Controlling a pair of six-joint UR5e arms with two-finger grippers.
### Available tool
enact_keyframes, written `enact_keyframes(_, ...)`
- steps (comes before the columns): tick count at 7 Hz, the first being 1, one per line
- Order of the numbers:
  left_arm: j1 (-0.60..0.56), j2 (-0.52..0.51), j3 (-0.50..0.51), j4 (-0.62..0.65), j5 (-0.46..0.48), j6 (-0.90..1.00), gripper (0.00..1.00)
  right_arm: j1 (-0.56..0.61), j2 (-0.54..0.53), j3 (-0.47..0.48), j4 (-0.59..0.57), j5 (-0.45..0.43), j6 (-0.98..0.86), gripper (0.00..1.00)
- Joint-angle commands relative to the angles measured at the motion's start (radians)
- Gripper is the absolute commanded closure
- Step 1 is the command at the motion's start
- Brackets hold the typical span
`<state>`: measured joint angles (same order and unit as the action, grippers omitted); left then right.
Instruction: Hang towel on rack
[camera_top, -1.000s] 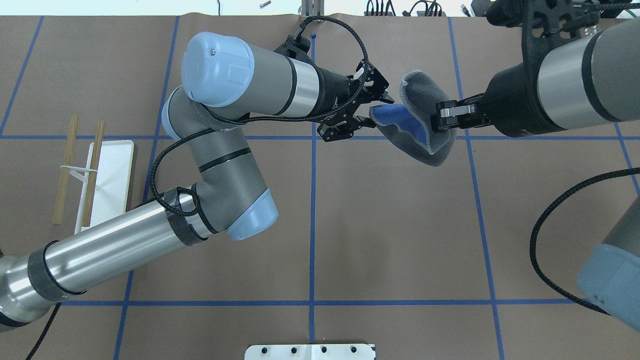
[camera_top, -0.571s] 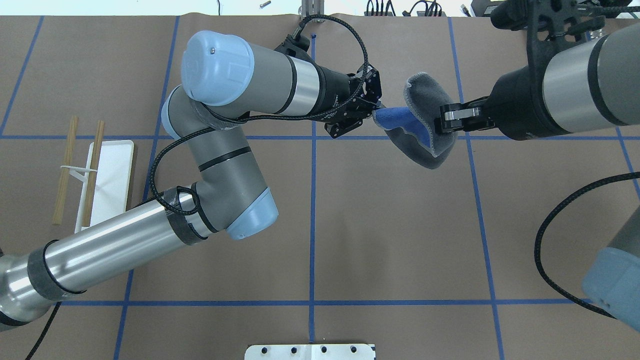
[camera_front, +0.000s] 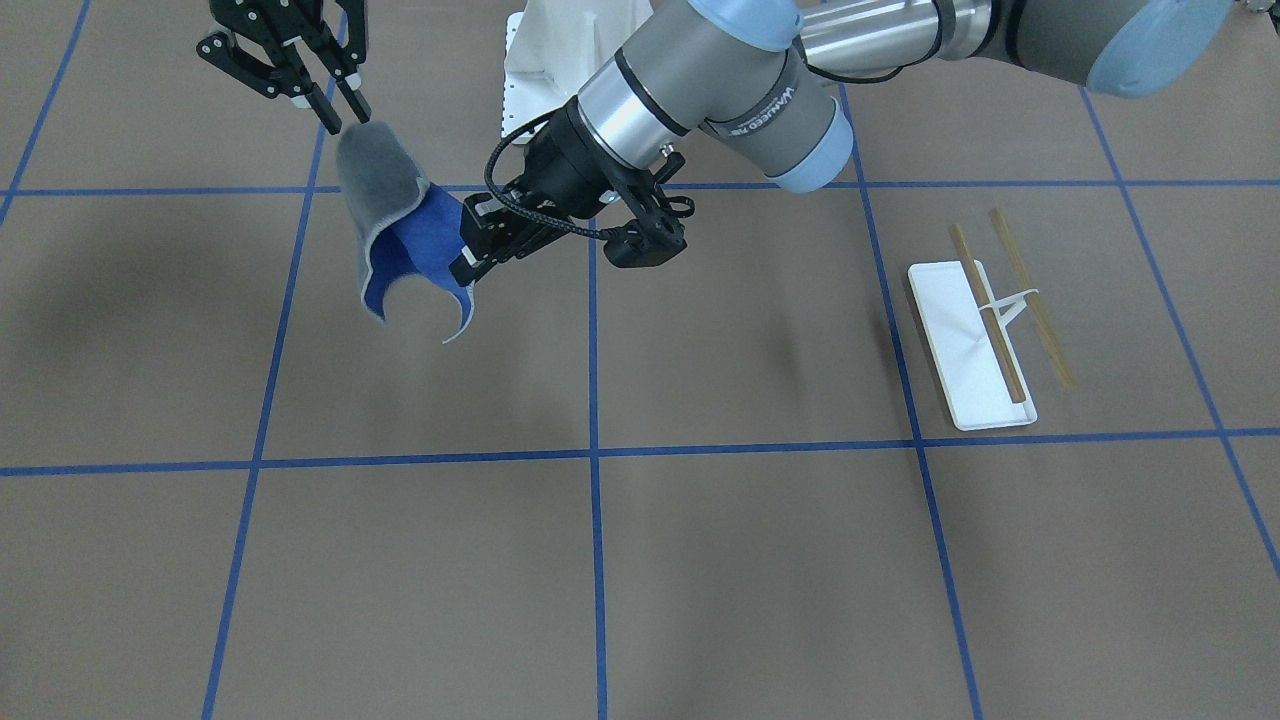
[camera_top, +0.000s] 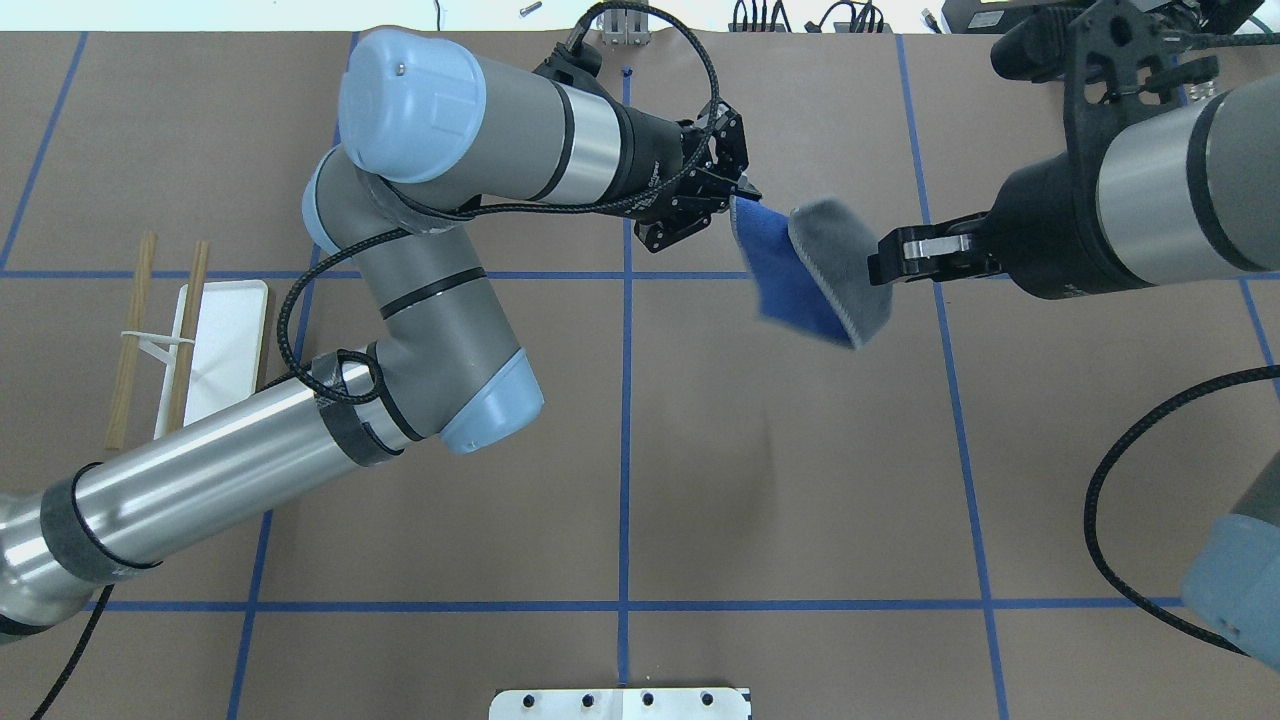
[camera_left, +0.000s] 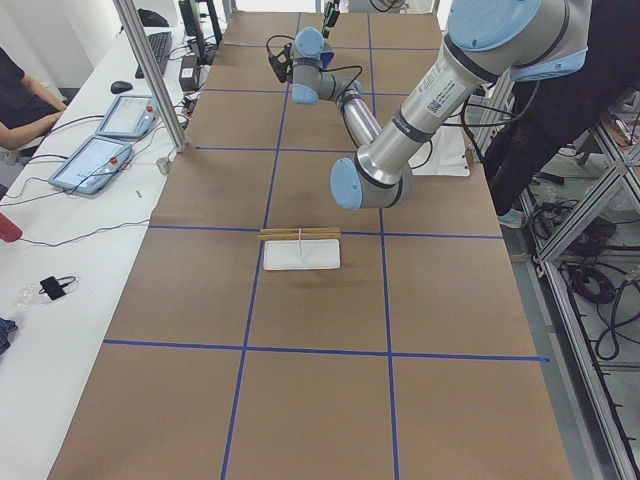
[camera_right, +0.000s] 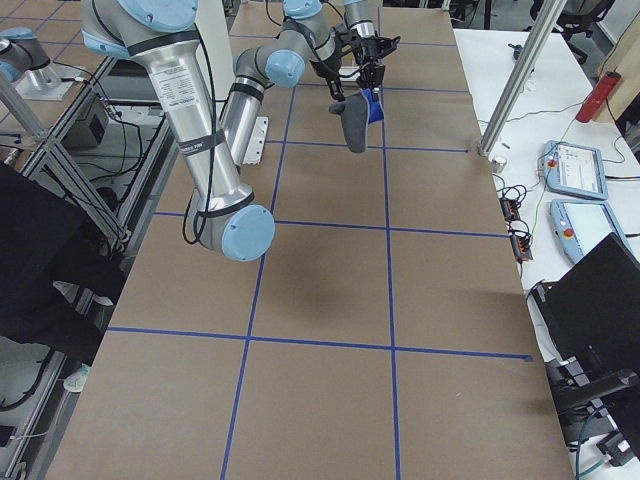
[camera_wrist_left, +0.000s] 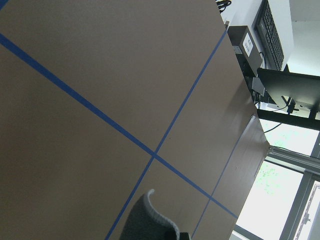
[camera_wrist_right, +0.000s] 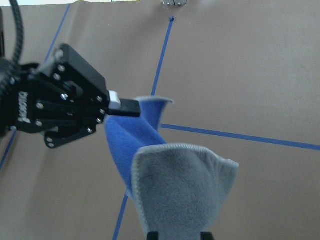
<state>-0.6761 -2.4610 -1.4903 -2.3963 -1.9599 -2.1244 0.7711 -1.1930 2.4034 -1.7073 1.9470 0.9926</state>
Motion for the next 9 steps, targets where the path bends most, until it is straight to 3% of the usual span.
enact_keyframes(1,-0.141,0.045,-0.025,0.000,-0.177,0.014,1.00,0.017,-0.110,0.046,-0.001,-0.002,-0.012,0.00)
enact_keyframes(3,-0.229,0.185,-0.132,0.000,-0.279,0.094,1.00,0.071,-0.183,0.027,-0.014,0.000,-0.060,0.00)
enact_keyframes(4,-0.281,0.277,-0.186,0.000,-0.331,0.171,1.00,0.114,-0.194,-0.001,-0.081,0.003,-0.150,0.00)
enact_keyframes(6,-0.458,0.368,-0.200,-0.003,-0.559,0.283,1.00,0.183,-0.192,-0.067,-0.173,0.006,-0.332,0.00)
enact_keyframes(7,-0.508,0.434,-0.240,-0.009,-0.601,0.309,1.00,0.207,-0.192,-0.107,-0.173,0.007,-0.369,0.00)
enact_keyframes(9,-0.525,0.580,-0.283,-0.009,-0.596,0.441,1.00,0.290,-0.189,-0.206,-0.169,0.068,-0.490,0.00)
